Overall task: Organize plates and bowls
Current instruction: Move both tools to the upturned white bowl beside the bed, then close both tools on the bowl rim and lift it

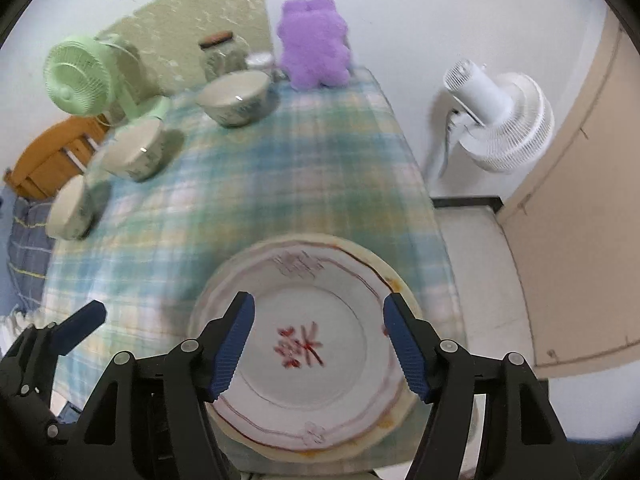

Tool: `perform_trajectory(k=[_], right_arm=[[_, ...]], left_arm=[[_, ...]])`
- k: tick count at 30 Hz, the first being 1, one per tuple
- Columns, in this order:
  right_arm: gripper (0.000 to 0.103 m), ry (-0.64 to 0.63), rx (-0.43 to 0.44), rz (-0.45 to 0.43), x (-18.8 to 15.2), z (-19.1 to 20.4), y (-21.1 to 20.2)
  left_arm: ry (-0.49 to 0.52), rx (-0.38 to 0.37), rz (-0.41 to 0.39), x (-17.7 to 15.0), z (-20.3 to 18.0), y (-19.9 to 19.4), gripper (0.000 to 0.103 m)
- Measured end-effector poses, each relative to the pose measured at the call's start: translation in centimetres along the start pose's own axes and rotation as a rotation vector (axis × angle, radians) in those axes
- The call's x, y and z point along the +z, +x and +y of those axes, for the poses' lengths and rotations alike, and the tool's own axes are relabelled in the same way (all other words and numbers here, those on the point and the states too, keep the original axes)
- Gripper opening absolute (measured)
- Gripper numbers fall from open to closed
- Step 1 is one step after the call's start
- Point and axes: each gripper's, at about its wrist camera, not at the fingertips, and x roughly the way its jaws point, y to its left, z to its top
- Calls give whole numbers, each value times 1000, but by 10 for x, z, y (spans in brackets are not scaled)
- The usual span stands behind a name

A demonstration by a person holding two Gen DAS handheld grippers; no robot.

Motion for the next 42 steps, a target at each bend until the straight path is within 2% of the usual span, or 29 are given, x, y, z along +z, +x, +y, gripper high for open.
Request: perform_trajectory(k=[5, 8, 13, 20, 24, 28, 36, 42], right_arm=[[70, -48, 39, -21, 7, 30, 4], [70, -63, 120, -25, 9, 51, 5], [71, -83, 86, -6, 12, 100, 16], [71, -11, 54, -18, 16, 165, 25], [71, 35, 61, -33, 19, 198, 36], [71, 52, 50, -44, 25, 228, 45], [71, 28, 32, -47, 49, 287, 66], [71, 11, 27, -44, 71, 319, 88]], left_arm=[[-56, 43, 4, 1, 35, 1, 93], [-68, 57, 15, 0, 59, 3, 92], [-64, 38, 31, 1, 106, 7, 90], [-12, 29, 27, 11, 170, 8, 87], [17, 50, 14, 16, 201, 13, 87], [-2, 56, 14, 23, 235, 21, 87], [-47, 142, 5, 47, 295, 43, 84], [-90, 144, 4, 65, 326, 64, 79]])
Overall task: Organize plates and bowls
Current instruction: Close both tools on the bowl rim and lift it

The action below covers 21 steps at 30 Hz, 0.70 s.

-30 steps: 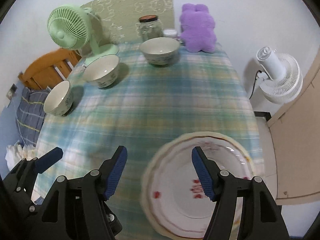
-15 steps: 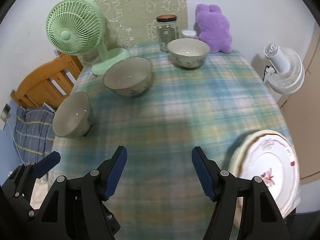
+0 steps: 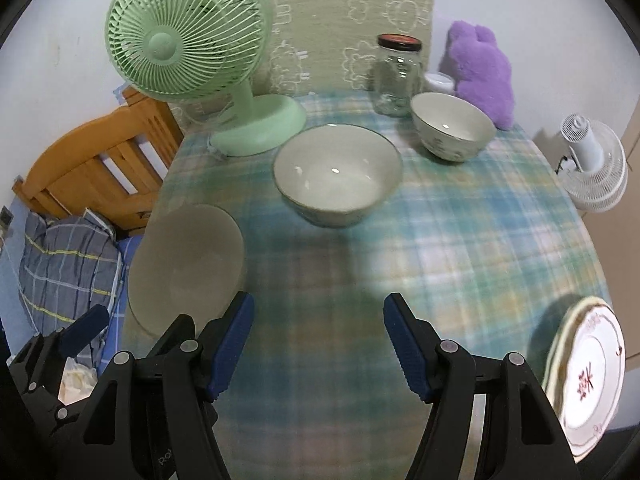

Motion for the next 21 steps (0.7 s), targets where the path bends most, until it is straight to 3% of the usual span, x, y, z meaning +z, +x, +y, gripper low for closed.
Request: perform_trajectory(k=[8, 14, 16, 18, 21], right_arm=[[70, -8, -9, 0, 25, 27, 28], [59, -15, -6, 21, 34, 42, 48], [46, -16, 13, 36, 35, 46, 55], [38, -23, 26, 51, 36, 49, 59], [29, -40, 22, 54, 37, 55, 65]], left_arm=[[-24, -16, 7, 21, 22, 26, 71], [-21, -10, 24, 28, 31, 44, 60], [-17, -15, 34, 29, 31, 49, 55], [-14, -29, 45, 29, 31, 54, 39], [-10, -33, 41, 29, 30, 58, 34]])
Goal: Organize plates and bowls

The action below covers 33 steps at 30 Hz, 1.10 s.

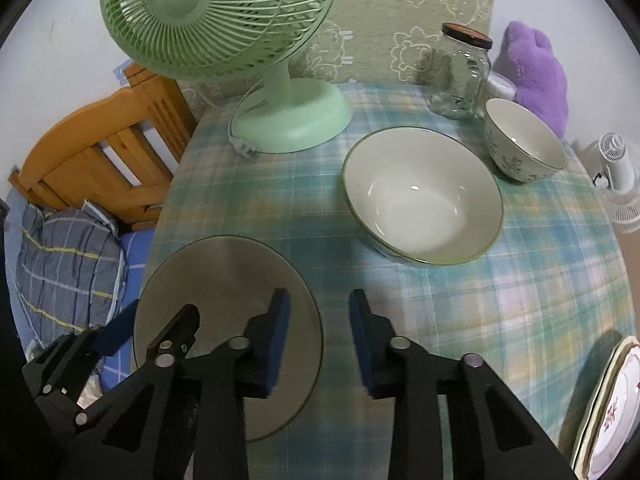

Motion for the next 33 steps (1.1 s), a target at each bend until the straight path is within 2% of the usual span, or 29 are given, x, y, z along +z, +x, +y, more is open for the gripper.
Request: perform_trajectory(k=[4, 7, 14, 21, 33], right_arm=[[17, -15, -5, 9, 1, 5, 6], [16, -27, -21, 15, 2, 8, 9], [15, -18, -26, 36, 2, 7, 6], [15, -29, -57, 16, -6, 4, -7], [15, -5, -83, 56, -42, -26, -36]], left_arm=[[10, 15, 2, 0, 0, 3, 30], [1, 26, 16, 2, 1, 4, 28], [8, 22, 33, 0, 0, 0, 27], [4, -9, 65, -12, -7, -8, 25], [40, -28, 73, -48, -36, -37, 25]])
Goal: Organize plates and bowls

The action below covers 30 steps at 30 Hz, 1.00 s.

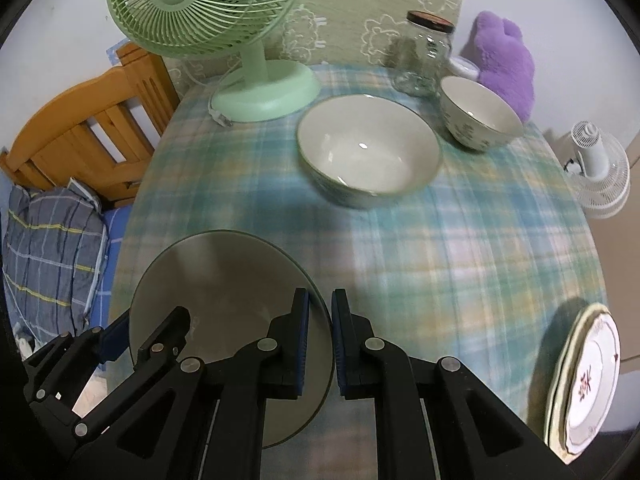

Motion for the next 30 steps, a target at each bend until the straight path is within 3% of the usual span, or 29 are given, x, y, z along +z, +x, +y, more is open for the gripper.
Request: perform_trajectory(k=[15, 30], right_arm=[[15, 22, -23, -7, -44, -65, -43], [15, 9, -18, 22, -76, -141, -54]], left_arm=[[24, -28, -9, -44, -66, -36, 25], [23, -34, 25, -74, -137, -43, 25]])
